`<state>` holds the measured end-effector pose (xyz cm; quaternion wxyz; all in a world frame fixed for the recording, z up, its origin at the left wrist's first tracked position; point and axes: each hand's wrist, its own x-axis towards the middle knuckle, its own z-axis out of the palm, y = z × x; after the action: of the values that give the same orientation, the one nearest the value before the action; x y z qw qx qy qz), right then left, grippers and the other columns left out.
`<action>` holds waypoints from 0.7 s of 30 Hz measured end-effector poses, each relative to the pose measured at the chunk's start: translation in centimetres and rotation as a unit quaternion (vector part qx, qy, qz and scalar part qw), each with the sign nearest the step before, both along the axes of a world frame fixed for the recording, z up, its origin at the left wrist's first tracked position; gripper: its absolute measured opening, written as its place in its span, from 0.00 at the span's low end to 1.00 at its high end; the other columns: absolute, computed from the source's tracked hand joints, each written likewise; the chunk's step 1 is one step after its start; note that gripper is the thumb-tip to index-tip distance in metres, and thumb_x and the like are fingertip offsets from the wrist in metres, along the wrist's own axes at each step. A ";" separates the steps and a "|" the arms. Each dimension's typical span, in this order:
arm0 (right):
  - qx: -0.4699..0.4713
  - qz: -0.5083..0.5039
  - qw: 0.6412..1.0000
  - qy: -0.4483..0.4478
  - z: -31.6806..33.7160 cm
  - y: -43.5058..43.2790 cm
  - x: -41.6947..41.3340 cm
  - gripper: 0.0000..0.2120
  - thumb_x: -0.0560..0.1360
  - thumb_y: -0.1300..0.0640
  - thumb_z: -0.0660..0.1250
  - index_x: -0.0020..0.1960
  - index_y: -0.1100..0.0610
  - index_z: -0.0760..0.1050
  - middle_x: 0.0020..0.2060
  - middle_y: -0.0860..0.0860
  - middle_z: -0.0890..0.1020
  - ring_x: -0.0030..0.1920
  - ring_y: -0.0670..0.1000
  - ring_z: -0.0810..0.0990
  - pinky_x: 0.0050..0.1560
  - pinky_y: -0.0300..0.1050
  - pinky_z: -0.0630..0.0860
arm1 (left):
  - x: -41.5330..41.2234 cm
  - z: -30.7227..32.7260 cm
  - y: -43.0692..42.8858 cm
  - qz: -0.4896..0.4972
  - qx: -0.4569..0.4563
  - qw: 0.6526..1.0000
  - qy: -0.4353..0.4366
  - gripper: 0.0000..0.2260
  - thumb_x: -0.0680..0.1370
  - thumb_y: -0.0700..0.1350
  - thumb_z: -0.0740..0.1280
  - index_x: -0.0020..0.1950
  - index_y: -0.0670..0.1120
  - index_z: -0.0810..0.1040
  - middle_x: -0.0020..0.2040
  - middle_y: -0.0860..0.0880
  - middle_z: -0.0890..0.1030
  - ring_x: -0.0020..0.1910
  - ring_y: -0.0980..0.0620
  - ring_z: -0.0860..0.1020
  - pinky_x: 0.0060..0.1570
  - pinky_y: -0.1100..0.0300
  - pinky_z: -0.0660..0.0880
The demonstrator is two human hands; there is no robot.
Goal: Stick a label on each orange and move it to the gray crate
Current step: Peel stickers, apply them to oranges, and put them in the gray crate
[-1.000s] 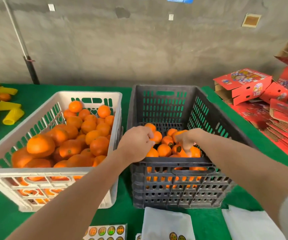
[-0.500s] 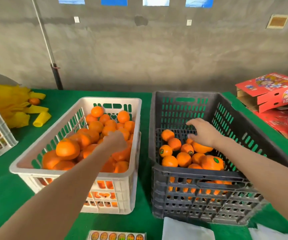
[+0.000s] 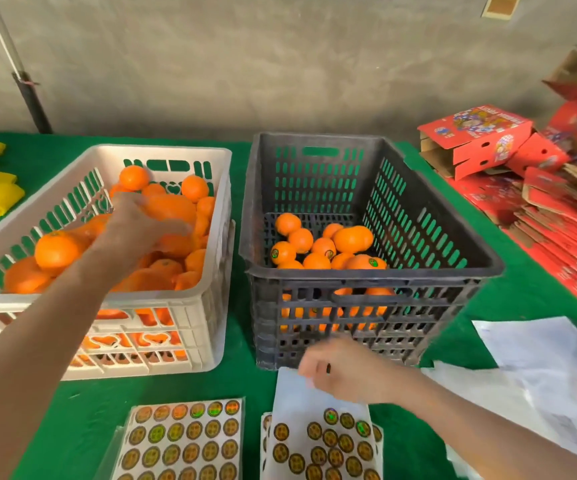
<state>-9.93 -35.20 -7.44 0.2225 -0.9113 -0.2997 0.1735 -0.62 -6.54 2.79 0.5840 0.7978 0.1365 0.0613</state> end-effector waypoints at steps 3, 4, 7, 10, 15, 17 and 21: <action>-0.144 -0.117 0.982 0.039 -5.1 -1.9 0.0 0.17 0.79 0.57 0.60 0.66 0.59 0.73 0.64 0.56 0.75 0.64 0.55 0.71 0.66 0.47 0.67 | -3.6 -0.5 -0.1 -0.091 -0.083 0.991 -0.051 0.45 0.49 0.55 0.82 0.63 0.56 0.68 0.63 0.49 0.72 0.59 0.44 0.74 0.55 0.41 0.76; -0.173 -0.144 0.973 0.045 -6.2 -2.2 0.1 0.20 0.79 0.54 0.60 0.70 0.58 0.68 0.67 0.55 0.71 0.67 0.56 0.68 0.68 0.47 0.65 | -5.2 -1.2 -0.5 -0.117 -0.087 0.988 -0.051 0.45 0.44 0.59 0.82 0.59 0.59 0.72 0.61 0.49 0.74 0.58 0.44 0.75 0.55 0.41 0.75; -0.255 -0.171 0.950 0.048 -8.5 -1.5 0.1 0.27 0.79 0.43 0.57 0.72 0.58 0.65 0.70 0.56 0.66 0.70 0.60 0.62 0.70 0.54 0.62 | -9.0 -4.4 -2.3 -0.180 -0.147 0.972 -0.026 0.44 0.41 0.63 0.82 0.55 0.56 0.75 0.54 0.49 0.81 0.55 0.44 0.80 0.56 0.46 0.75; -0.262 -0.188 0.946 0.027 -9.5 -0.3 -0.1 0.26 0.77 0.41 0.59 0.69 0.56 0.69 0.67 0.56 0.68 0.69 0.59 0.63 0.69 0.55 0.63 | -11.6 -8.6 -4.7 -0.218 -0.211 0.950 0.067 0.46 0.43 0.61 0.82 0.57 0.51 0.75 0.52 0.48 0.83 0.51 0.50 0.82 0.49 0.58 0.76; -0.106 -0.227 0.968 -0.018 -9.2 -0.4 -1.0 0.06 0.77 0.54 0.62 0.51 0.54 0.74 0.53 0.51 0.77 0.57 0.53 0.74 0.56 0.45 0.70 | -13.2 -15.1 -7.2 -0.224 -0.236 0.915 0.238 0.45 0.55 0.54 0.78 0.69 0.41 0.67 0.59 0.44 0.78 0.58 0.44 0.77 0.65 0.47 0.69; -0.009 -0.244 0.970 0.000 -8.4 -0.6 -1.4 0.06 0.78 0.56 0.62 0.42 0.50 0.69 0.43 0.46 0.76 0.49 0.49 0.75 0.51 0.45 0.72 | -13.3 -16.4 -7.3 -0.219 -0.242 0.910 0.255 0.44 0.59 0.53 0.76 0.71 0.42 0.64 0.61 0.44 0.76 0.60 0.44 0.75 0.66 0.47 0.68; 0.060 -0.275 0.959 -0.021 -6.8 -1.2 -1.4 0.07 0.79 0.57 0.62 0.42 0.51 0.68 0.37 0.44 0.76 0.43 0.49 0.76 0.47 0.46 0.74 | -12.9 -17.4 -7.1 -0.217 -0.277 0.898 0.264 0.52 0.53 0.55 0.78 0.73 0.41 0.62 0.66 0.40 0.73 0.63 0.41 0.74 0.67 0.45 0.69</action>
<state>-11.34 -36.37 -14.26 0.3094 -0.9470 -0.0515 0.0686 -13.57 -13.66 -14.58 0.7227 0.6007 0.1203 -0.3201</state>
